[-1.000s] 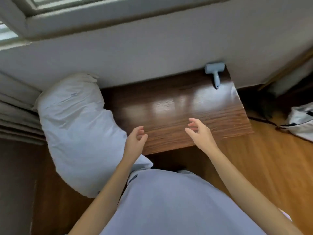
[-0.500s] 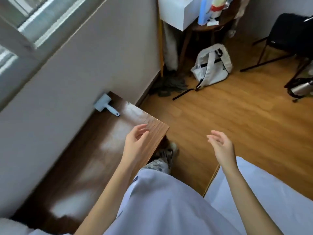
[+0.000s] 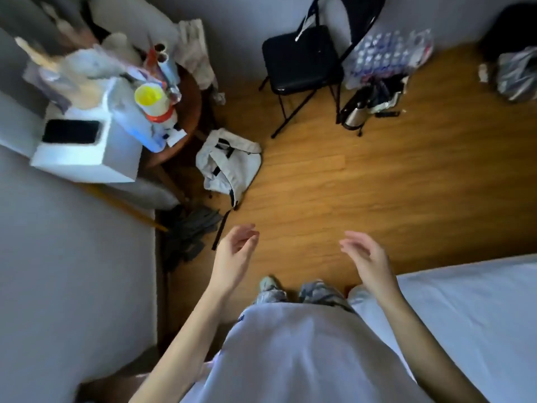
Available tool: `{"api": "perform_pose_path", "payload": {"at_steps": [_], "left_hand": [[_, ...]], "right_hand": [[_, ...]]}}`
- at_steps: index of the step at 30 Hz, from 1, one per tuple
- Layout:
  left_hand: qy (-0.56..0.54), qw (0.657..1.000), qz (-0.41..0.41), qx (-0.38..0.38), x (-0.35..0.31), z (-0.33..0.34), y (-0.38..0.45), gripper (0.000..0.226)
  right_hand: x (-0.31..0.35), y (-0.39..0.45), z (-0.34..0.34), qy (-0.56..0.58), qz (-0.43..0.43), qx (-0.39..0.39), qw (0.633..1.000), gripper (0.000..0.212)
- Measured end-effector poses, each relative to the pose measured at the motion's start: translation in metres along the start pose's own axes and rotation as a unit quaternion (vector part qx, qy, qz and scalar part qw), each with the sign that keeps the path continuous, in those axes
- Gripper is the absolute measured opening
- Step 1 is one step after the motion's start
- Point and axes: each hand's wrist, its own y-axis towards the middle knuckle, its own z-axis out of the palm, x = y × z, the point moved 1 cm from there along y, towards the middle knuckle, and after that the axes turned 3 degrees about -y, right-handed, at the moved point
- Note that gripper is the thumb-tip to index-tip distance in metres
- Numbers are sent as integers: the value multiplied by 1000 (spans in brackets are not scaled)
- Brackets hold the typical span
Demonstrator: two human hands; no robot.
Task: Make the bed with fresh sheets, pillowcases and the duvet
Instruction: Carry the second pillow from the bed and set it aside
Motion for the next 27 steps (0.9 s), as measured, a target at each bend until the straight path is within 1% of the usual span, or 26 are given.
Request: {"api": "perform_pose_path", "payload": {"at_steps": [3,6,10,13,15,17,19,21,24,27], "left_hand": [[36,998,34,42,-49,26,69,13],[53,994,29,93,-80,68,123,14],[88,983,26,156,-118,144,193,16],[96,980,27,173,-163,206,236,15],[99,975,40,194,-200,248,262,17],[111,964,67,231,-237,293,287,18],[129,950,87,271,-267,334,312,18],[145,937,94,303,-293,373,337,18],[173,918,92,344,-319,434,376,17],[205,901,82,374,-333,496,406,16]], "right_hand": [[20,40,-31,35,8,-60,998,20],[17,78,-57,79,45,-105,990,18],[10,138,-98,113,83,-145,979,13],[12,186,-147,132,112,-173,970,9],[17,219,-186,151,109,-198,962,9],[24,248,-228,160,107,-230,954,12],[31,270,-267,184,109,-269,939,22],[34,289,-301,206,107,-302,925,27],[29,313,-341,242,126,-339,900,21],[12,337,-371,256,168,-367,878,16]]}}
